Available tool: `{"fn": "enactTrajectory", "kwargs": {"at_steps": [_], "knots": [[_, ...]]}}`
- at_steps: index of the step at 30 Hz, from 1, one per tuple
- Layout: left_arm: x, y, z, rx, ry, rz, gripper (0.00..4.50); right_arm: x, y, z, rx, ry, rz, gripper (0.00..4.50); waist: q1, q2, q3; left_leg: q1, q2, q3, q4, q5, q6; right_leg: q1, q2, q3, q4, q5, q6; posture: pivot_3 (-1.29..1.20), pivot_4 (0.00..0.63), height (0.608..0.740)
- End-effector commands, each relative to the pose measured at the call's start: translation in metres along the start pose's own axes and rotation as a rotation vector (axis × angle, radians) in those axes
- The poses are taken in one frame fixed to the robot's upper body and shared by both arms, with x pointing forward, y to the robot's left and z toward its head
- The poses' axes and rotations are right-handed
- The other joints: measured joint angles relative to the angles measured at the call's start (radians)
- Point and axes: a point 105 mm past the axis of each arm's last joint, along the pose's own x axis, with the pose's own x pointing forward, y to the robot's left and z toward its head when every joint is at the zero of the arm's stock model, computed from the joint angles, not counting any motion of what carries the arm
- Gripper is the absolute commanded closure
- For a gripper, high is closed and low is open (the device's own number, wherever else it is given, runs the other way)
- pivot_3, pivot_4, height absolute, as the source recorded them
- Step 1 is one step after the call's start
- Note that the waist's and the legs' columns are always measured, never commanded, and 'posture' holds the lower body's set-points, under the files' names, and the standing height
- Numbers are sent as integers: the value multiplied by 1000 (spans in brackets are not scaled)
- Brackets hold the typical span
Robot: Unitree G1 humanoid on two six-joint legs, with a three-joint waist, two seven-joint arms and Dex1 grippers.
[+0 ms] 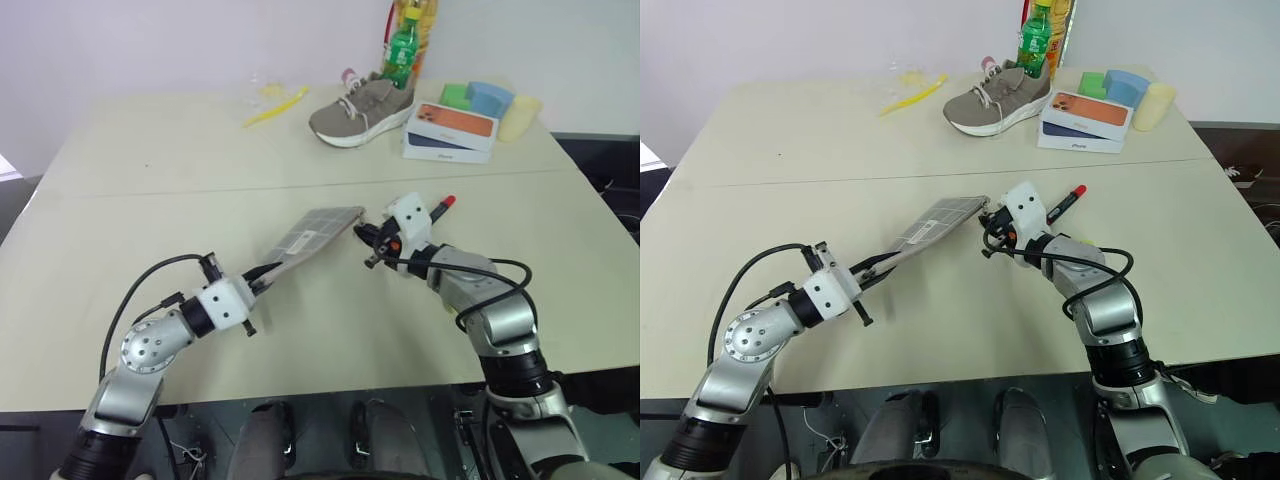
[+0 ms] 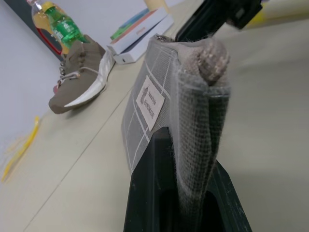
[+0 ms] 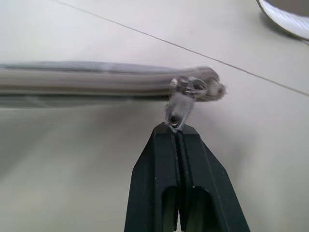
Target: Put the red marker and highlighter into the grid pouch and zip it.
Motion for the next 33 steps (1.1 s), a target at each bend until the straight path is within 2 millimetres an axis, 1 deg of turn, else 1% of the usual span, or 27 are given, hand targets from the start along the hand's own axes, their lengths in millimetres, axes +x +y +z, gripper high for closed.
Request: {"fn": "enactTrajectory", "kwargs": {"at_steps": [1, 4, 9, 13, 15, 19, 23, 26, 27, 28, 29, 30, 32, 33], "knots": [[11, 1, 1, 56, -13, 2, 4500, -4, 22, 16, -130, -22, 99, 4459, 0, 0, 0, 0, 0, 0, 0, 0, 0, 0, 0, 0, 0, 0, 0, 0, 150, 740], [23, -3, -2, 68, -20, -16, 4500, -5, 30, 15, -205, 8, 142, 4459, -1, 0, 0, 0, 0, 0, 0, 0, 0, 0, 0, 0, 0, 0, 0, 0, 150, 740], [47, -8, -1, 55, -45, -25, 4500, -8, 48, 20, -269, 12, 223, 4459, 0, -1, 0, 0, 0, 0, 1, 0, 0, 1, 0, 0, 0, 0, 0, 0, 150, 740], [65, -16, -2, 37, -65, -43, 4500, -14, 67, 27, -314, 2, 320, 4459, 1, -1, 0, 0, 0, -1, 1, 0, 0, 1, 0, 0, 0, 0, 0, 0, 150, 740], [74, -16, -1, 20, -77, -25, 4500, -18, 77, 28, -334, 2, 370, 4459, 1, -1, 0, 0, 0, -1, 2, 0, 0, 1, 0, 0, 0, 0, 0, 0, 150, 740], [84, -13, -1, -3, -82, 6, 4500, -22, 83, 29, -359, 10, 397, 4459, 2, -1, 0, 0, 0, -1, 3, 0, 0, 1, 0, 0, 0, 0, 0, 0, 150, 740], [86, -11, -3, -19, -80, 32, 4500, -25, 79, 27, -355, 27, 380, 4459, 2, -2, 0, 0, 0, -2, 4, 0, 0, 2, 0, -1, 0, 0, 1, 0, 150, 740], [83, -8, -6, -31, -69, 56, 4500, -31, 70, 27, -309, 40, 361, 3619, 2, -2, 0, 0, 0, -2, 4, 0, 0, 2, 0, -1, 0, 0, 1, 0, 150, 740], [80, -4, -8, -41, -61, 71, 4500, -35, 59, 26, -302, 55, 312, 3219, 4, -2, 0, 0, 0, -2, 4, 0, 0, 2, 0, -1, 0, 0, 1, 0, 150, 740], [78, -1, -10, -56, -54, 89, 4500, -38, 45, 24, -291, 69, 246, 2642, 5, -2, 0, 0, 0, -3, 4, 0, 0, 3, 0, -1, 0, 0, 1, 0, 150, 740], [75, 3, -12, -78, -48, 111, 4500, -42, 31, 22, -263, 85, 177, 2188, 9, -2, 1, 0, 0, -3, 4, 0, 0, 3, 0, -1, 0, 0, 1, 0, 150, 740], [73, 6, -14, -107, -40, 130, 4500, -46, 17, 19, -233, 100, 116, 1587, 12, -2, 1, 0, 0, -2, 5, 0, 0, 3, 0, -1, 0, 1, 1, 0, 150, 740], [70, 9, -16, -160, -30, 157, 4500, -53, -7, 15, -203, 123, 0, 567, 13, -2, 1, 0, 0, -2, 5, 0, 0, 3, 0, -1, 0, 1, 1, 0, 150, 740], [68, 9, -16, -182, -34, 162, 4500, -57, -27, 13, -155, 135, -109, 567, 13, -2, 1, 0, 0, -2, 5, 0, 0, 3, 0, -1, 0, 1, 1, 0, 150, 740]]}}
